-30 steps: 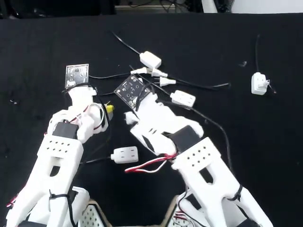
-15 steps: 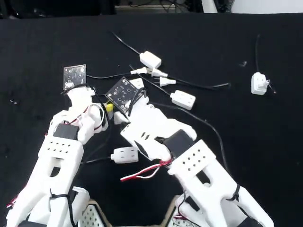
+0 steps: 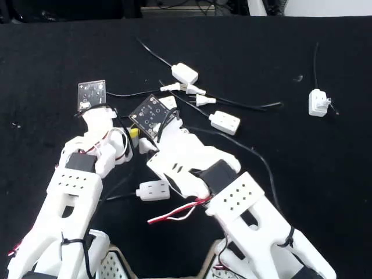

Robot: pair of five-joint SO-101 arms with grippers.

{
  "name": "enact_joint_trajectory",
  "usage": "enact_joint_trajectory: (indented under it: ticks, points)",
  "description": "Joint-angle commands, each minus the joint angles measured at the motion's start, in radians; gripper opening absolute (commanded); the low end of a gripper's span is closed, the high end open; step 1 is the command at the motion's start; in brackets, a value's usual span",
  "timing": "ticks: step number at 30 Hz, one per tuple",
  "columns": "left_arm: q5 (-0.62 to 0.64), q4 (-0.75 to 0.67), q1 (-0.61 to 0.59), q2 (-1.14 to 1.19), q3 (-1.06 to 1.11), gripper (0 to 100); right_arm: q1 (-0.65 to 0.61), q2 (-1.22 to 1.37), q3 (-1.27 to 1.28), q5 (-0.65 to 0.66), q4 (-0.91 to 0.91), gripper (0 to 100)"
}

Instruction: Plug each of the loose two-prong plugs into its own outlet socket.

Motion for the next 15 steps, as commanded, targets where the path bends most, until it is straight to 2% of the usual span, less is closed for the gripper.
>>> enact_joint_trajectory:
  ticks: [1, 15]
  points:
    - [0.009, -0.041, 0.002, -0.015, 0.013, 20, -0.044, -0.033, -0.039, -0.006, -0.023, 1.1]
    - [0.009, -0.054, 0.001, -0.015, 0.025, 20, -0.060, -0.033, -0.044, -0.006, -0.034, 1.1]
